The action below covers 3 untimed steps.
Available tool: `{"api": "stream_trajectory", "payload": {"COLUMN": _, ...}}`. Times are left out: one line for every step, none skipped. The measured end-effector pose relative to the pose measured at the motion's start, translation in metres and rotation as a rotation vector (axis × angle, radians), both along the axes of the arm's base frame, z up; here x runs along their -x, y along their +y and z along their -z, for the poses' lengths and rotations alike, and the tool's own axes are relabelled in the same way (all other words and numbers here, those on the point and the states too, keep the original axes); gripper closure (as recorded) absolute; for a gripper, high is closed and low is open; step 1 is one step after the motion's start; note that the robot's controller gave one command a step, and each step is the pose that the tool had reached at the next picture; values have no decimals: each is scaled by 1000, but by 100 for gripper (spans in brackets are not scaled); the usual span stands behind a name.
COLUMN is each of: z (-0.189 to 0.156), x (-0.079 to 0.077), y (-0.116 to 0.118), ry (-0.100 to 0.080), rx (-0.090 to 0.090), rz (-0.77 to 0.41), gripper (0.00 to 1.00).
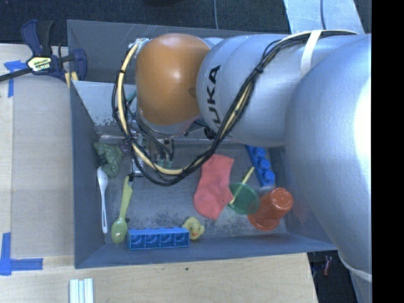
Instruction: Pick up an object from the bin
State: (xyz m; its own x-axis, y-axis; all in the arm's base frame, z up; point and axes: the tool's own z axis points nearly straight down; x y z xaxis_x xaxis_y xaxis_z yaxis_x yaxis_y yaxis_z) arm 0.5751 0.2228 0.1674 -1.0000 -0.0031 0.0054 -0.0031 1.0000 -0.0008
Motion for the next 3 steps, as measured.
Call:
{"api": "stream_trajectory", "payload": {"z": -5, "x": -2, "y": -1, "ry": -8, "rx": -2, "rz": 3, "gripper": 0}}
{"api": "stream_trajectory", "payload": {"z": -18, "x": -12, "y": -16, "ry": -5, "rx": -2, "rz": 62, "gripper": 0}}
{"api": "stream_trajectory", "payload": {"z": -20, "x": -26, "y": -31, "ry": -14, "rx": -4, "rz": 101, "gripper": 0}}
